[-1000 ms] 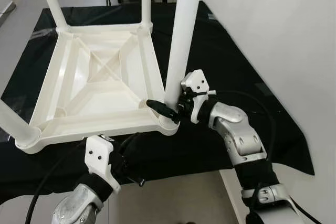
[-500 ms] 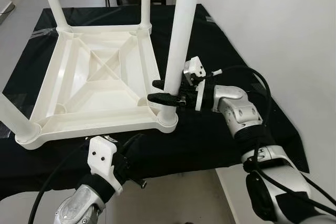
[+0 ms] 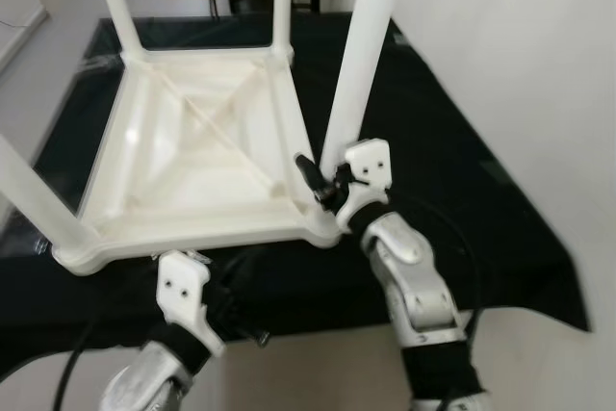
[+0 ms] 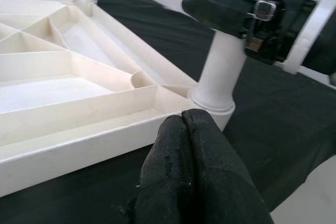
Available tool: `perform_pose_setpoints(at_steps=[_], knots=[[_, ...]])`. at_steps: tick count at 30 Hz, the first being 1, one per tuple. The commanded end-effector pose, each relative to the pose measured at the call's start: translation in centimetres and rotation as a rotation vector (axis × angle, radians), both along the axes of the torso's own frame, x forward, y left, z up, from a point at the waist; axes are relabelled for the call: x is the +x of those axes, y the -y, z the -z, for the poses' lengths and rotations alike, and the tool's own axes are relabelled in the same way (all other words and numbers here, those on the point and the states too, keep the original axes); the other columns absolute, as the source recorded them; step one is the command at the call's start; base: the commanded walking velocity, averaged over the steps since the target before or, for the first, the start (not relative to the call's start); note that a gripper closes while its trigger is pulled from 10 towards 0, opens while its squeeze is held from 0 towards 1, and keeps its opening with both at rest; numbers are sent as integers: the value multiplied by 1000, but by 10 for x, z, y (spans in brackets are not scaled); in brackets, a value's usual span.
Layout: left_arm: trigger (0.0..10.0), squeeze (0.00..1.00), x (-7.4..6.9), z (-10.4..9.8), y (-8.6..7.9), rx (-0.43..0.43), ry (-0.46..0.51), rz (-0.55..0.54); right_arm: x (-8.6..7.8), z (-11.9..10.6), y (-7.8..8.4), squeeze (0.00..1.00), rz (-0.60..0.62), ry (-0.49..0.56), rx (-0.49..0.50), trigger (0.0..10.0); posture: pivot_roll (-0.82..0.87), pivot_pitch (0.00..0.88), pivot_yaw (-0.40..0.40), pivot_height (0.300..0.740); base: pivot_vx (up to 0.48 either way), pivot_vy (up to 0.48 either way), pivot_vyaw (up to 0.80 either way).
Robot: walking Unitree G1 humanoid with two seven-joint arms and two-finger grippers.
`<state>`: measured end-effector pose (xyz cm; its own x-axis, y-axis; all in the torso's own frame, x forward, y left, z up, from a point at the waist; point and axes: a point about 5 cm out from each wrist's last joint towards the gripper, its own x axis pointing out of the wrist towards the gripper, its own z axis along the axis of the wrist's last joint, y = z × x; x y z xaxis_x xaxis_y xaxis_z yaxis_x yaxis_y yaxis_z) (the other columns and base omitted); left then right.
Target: Building children table
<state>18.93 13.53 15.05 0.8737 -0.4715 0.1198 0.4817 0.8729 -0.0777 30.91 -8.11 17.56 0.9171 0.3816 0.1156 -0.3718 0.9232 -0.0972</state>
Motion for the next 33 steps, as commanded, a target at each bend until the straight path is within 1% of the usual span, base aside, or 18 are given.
perform_pose_setpoints(at_steps=[1,3,4,5,6,7,8,9,16,17,18,21,22,24,26,28,29,33], knots=[[10000,0,1,2,1,2,-9,14,-2,33,-10,0,-128,-106,-164,0,61,129,-72,740,0,0,0],[10000,0,1,2,1,2,-9,14,-2,33,-10,0,-128,-106,-164,0,61,129,-72,740,0,0,0],[10000,0,1,2,2,2,-8,13,0,34,-15,0,-183,-109,-180,0,61,127,-76,740,0,0,0],[10000,0,2,3,2,1,-6,10,2,35,-15,0,-206,-125,-171,9176,64,123,-78,740,0,0,0],[10000,0,2,3,3,1,-5,8,1,34,-16,8,-254,-154,-138,10000,64,115,-77,740,0,0,0],[10000,0,2,4,3,1,-5,9,-3,34,-22,1000,-381,-197,-133,10000,62,113,-73,740,0,0,0],[10000,0,2,4,3,1,-5,9,-3,34,-22,1000,-381,-197,-133,10000,62,113,-73,740,0,0,0],[10000,0,2,4,4,0,-6,12,-8,32,-27,1000,-583,-224,-149,10000,61,111,-70,740,0,0,0],[10000,0,3,4,5,-2,-8,15,-11,15,-27,1000,-759,-138,-190,10000,66,108,-73,740,0,0,0],[10000,0,3,4,5,-2,-8,15,-10,10,-24,561,-831,-117,-205,10000,74,104,-81,740,0,0,0],[10000,0,4,4,6,-3,-7,15,-3,6,-17,0,-888,-113,-226,10000,79,103,-86,740,0,0,0],[10000,0,4,4,6,-3,-7,14,2,3,-13,0,-916,-115,-239,10000,83,101,-89,740,0,0,0],[10000,0,4,4,7,-2,-7,13,15,1,-7,0,-928,-117,-290,10000,94,101,-94,740,0,0,0],[10000,0,3,5,7,-2,-7,13,33,-7,0,0,-935,-136,-302,10000,100,100,-97,740,0,0,0],[10000,0,3,5,7,-2,-7,13,40,-12,3,0,-936,-149,-270,10000,112,101,-96,740,0,0,0],[10000,0,3,5,7,-2,-7,13,40,-12,3,0,-936,-149,-270,10000,112,101,-96,740,0,0,0],[10000,0,3,5,8,-1,-8,14,47,-17,7,0,-941,-171,-235,0,121,99,-97,740,0,0,0],[10000,0,2,5,9,0,-8,15,54,-23,17,0,-933,-199,-198,0,118,104,-100,740,0,0,0]])
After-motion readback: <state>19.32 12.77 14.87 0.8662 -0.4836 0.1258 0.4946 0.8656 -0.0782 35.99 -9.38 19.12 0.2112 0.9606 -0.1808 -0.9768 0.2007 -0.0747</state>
